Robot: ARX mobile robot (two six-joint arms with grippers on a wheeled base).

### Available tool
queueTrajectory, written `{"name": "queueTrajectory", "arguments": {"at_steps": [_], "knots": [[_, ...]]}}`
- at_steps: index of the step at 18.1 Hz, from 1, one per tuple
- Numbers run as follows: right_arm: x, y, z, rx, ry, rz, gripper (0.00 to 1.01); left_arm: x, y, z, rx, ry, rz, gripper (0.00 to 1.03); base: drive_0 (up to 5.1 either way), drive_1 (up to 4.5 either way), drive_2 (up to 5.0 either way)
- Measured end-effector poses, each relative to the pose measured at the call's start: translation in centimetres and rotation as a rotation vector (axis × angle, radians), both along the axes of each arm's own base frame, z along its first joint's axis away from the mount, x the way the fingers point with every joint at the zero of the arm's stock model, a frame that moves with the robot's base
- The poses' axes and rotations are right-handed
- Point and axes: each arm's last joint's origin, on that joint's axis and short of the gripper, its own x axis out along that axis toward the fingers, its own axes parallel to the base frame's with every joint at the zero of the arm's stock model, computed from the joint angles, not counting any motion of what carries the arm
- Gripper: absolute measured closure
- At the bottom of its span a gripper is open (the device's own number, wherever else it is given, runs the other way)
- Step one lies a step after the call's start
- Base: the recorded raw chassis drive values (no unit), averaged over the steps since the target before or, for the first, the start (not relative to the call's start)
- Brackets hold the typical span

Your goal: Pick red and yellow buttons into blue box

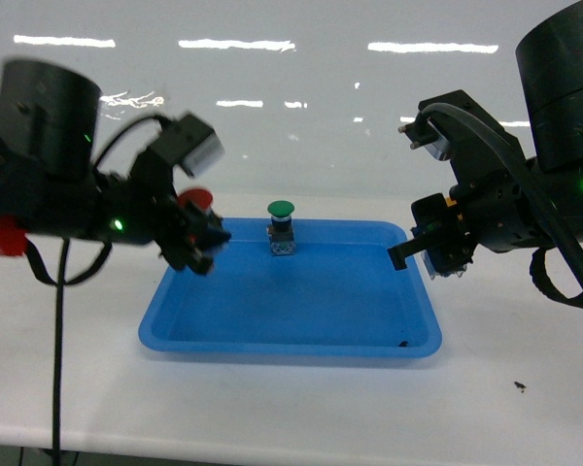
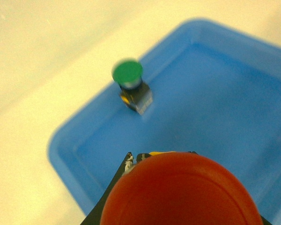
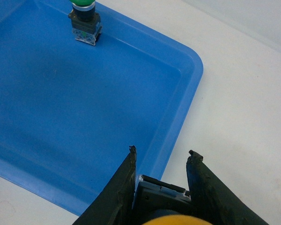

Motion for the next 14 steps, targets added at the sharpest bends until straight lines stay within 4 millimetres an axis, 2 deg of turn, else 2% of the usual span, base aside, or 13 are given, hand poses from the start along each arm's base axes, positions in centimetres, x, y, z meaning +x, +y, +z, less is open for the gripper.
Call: {"name": "queueTrajectory", "arguments": {"at_steps": [2,4,6,8,9,11,12,14], "knots": [[0.0,0.0,0.0,0.000,0.000,-0.001,0.72,-2.3,1.3,4.8,-0.046,-0.150,-0.008,0.78,0.0,0.00,0.0],[0.0,0.0,0.0,0.000,0.000,-0.001,0.72,-5.1,2.6,6.3,-0.067,-0.207,-0.002,0.78,0.0,0.00,0.0],[0.0,0.0,0.0,0.000,0.000,0.000,0.72,-8.5,3.9,7.1,-0.091,-0.233,0.037,0.78,0.0,0.00,0.0],[0.0,0.0,0.0,0.000,0.000,-0.001,0.72,-12.4,4.7,9.0,-0.108,-0.305,0.074,0.78,0.0,0.00,0.0],[0.0,0.0,0.0,0.000,0.000,0.000,0.72,-14.1,4.8,9.4,-0.108,-0.328,0.084,0.78,0.0,0.00,0.0],[0.0,0.0,0.0,0.000,0.000,0.000,0.72,-16.9,5.0,8.5,-0.107,-0.272,0.107,0.78,0.0,0.00,0.0],[0.0,0.0,0.0,0.000,0.000,0.000,0.72,-17.7,5.1,8.2,-0.108,-0.248,0.110,0.78,0.0,0.00,0.0],[0.0,0.0,0.0,0.000,0.000,0.000,0.72,-17.9,5.2,8.5,-0.109,-0.264,0.112,0.78,0.0,0.00,0.0]]}}
